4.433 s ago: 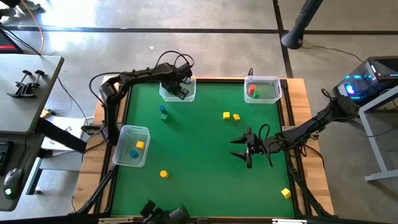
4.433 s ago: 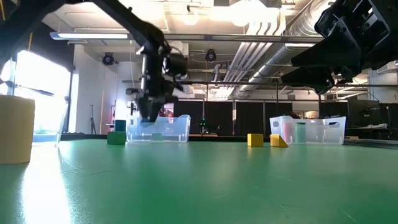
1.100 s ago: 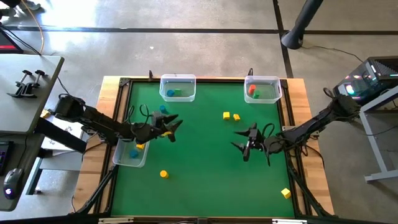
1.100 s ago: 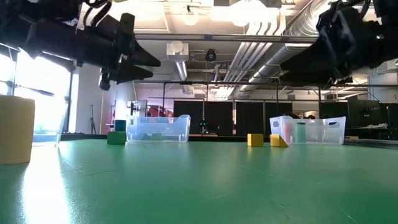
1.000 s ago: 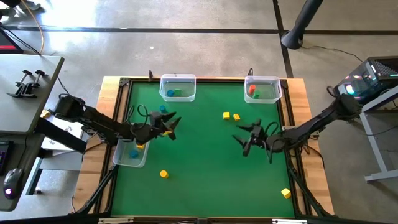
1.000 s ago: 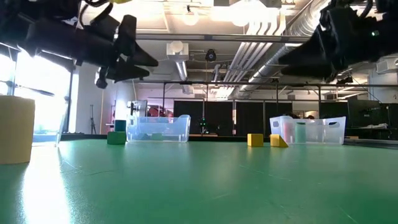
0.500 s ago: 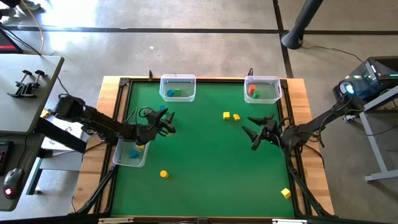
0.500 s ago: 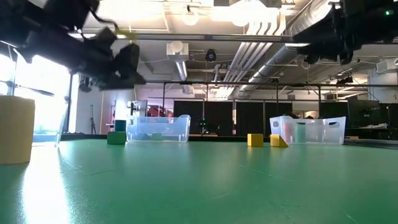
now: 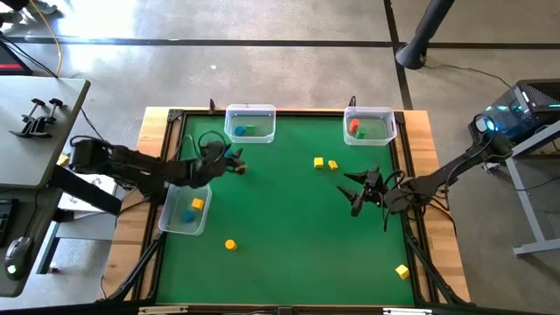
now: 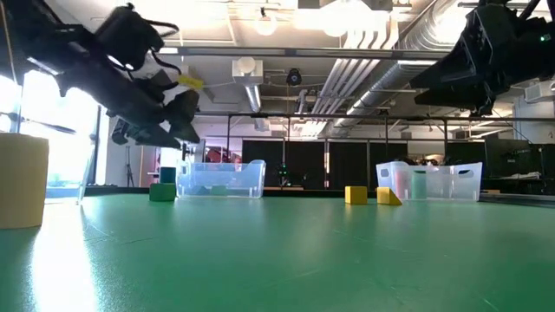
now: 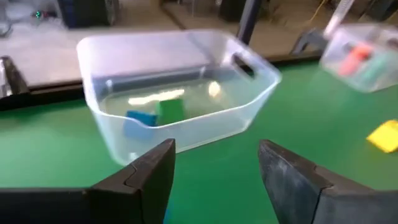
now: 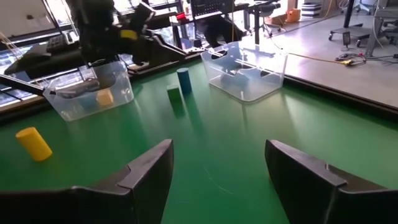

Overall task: Sort blocks by size
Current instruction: Put the blue cylindrical block into the top right transparent bin

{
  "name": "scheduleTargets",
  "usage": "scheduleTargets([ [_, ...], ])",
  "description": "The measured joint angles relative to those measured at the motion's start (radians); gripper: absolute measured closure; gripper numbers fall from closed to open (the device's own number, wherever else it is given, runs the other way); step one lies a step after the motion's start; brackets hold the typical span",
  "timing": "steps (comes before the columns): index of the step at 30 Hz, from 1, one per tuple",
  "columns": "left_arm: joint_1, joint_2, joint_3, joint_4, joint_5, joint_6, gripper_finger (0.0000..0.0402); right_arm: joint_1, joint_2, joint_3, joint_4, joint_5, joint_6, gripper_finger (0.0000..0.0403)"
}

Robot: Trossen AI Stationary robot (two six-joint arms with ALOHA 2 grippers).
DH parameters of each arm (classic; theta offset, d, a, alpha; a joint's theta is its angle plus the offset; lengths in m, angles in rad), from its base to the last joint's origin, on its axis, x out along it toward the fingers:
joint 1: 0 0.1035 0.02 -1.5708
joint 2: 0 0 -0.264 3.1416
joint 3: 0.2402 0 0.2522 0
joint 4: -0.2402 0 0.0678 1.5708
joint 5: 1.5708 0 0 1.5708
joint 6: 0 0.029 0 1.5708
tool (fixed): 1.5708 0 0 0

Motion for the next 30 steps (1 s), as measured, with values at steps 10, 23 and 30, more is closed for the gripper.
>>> scheduleTargets([
  [10, 0.19, -0.042, 0.193, -0.584, 0.308, -0.065, 0.017, 0.0, 0.001, 0.0, 0.004, -0.008, 0.001, 0.0153],
  [23, 0.236, 0.02, 0.194, -0.591, 0.353, 0.022, 0.017, 0.0, 0.003, 0.0, 0.0, -0.036, 0.001, 0.0153],
  [30, 0.236, 0.066, 0.194, -0.593, 0.365, 0.015, 0.0185, 0.0, 0.003, 0.0, -0.002, -0.036, 0.0, 0.0153],
])
